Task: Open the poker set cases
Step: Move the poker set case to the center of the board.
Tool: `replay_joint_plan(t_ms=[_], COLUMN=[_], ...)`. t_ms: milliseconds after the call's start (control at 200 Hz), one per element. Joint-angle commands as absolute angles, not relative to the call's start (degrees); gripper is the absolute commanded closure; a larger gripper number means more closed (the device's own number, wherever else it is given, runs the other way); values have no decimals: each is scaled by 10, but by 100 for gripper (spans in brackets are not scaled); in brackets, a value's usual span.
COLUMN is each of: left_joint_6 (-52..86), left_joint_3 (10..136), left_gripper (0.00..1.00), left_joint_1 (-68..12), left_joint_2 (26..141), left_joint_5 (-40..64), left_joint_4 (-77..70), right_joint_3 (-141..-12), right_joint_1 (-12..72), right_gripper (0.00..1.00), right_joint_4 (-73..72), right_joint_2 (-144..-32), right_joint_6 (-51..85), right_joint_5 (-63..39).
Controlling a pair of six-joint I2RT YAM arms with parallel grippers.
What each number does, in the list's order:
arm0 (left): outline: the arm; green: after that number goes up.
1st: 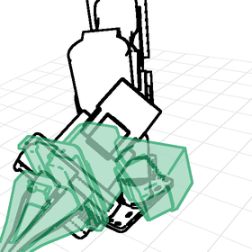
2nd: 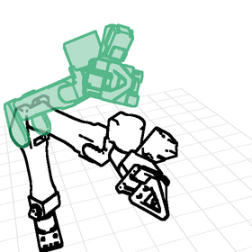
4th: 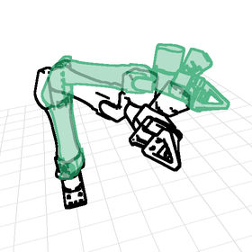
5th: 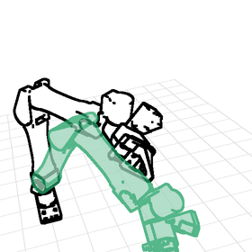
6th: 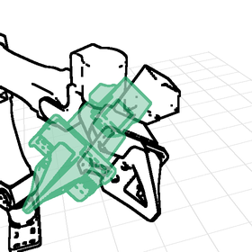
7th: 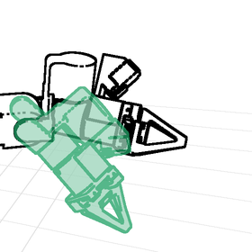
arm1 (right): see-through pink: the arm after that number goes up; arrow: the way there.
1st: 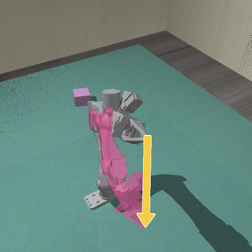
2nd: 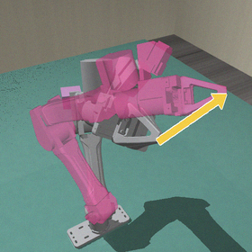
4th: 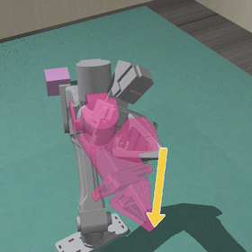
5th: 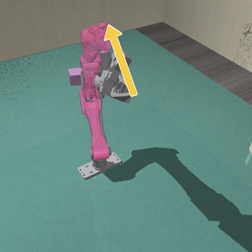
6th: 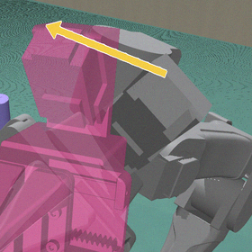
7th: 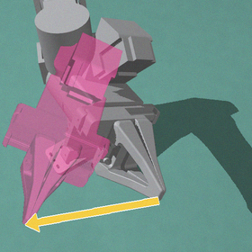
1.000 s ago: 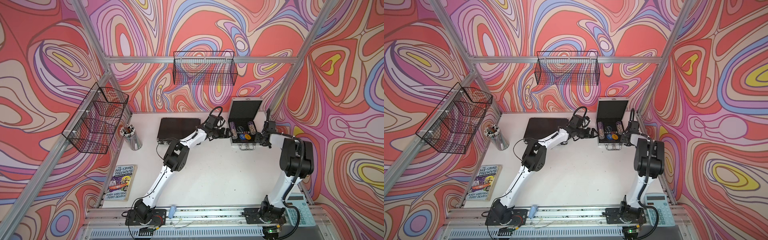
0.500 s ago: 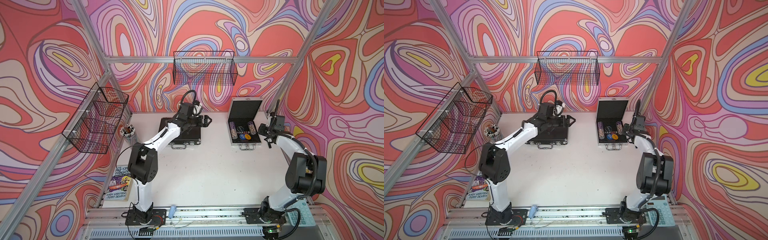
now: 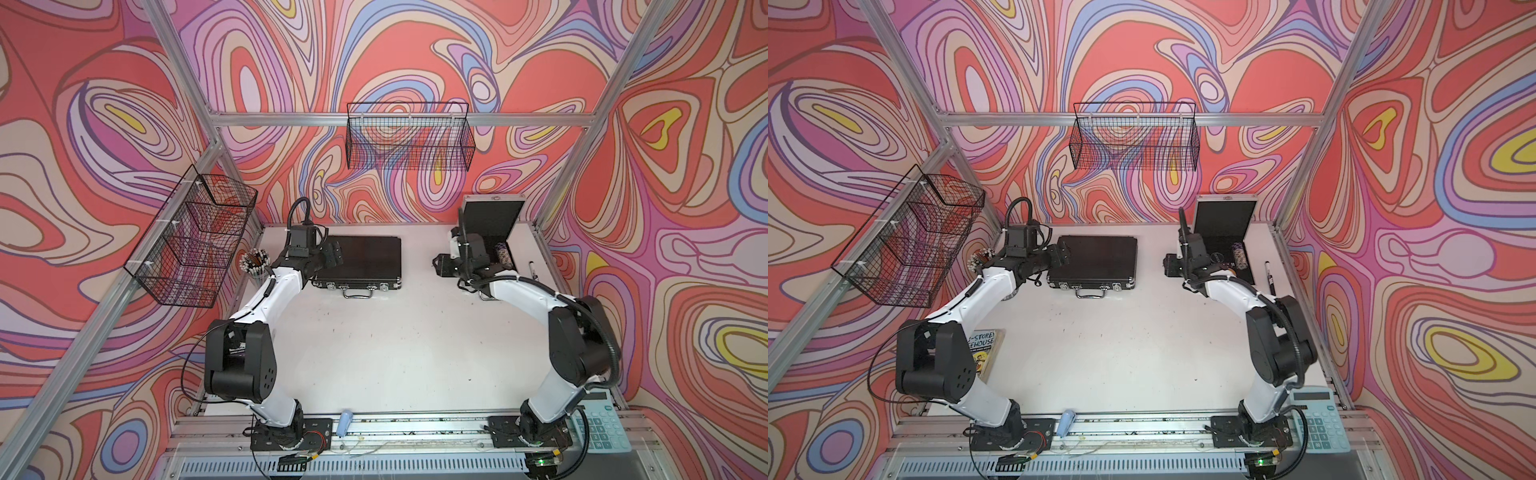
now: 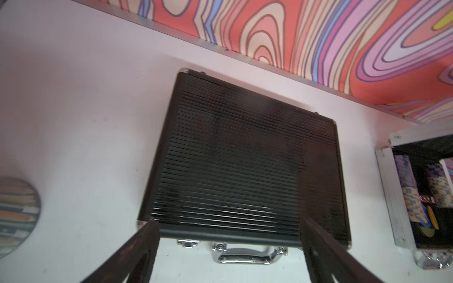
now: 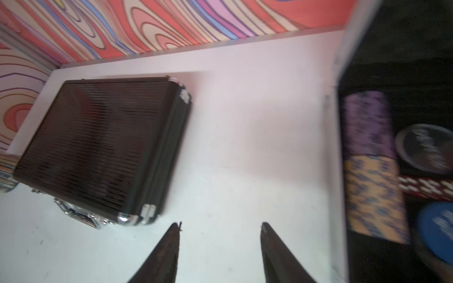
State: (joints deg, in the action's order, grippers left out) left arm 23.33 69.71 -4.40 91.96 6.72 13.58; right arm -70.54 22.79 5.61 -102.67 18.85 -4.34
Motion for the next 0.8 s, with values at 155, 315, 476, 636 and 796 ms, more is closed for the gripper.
replay_joint_plan(t_ms=[155,315,476,636,796], left_joint_6=[238,225,215,206,194], left_joint_3=[768,821,861,888,929], left_gripper=[7,6,5,4,5], left_joint_1=[-23,-23,-16,-6,-4], left_joint_2=[1004,1061,1100,1131,1176], left_joint_5=[29,19,14,44,96], left_joint_4=[188,220,238,239,248], right_joint_3=[-806,-834,-860,-893,-926], right_joint_1=[295,299,299,299,299], right_gripper=[20,19,18,18,18], right_joint_4=[-9,-27,-28,-28,-20], right_joint_2=[-1153,-1193,-1229,-1268,-1301], right_joint_6=[280,311,331,346,352], right_joint_5=[-95,-104,-120,-133,-127])
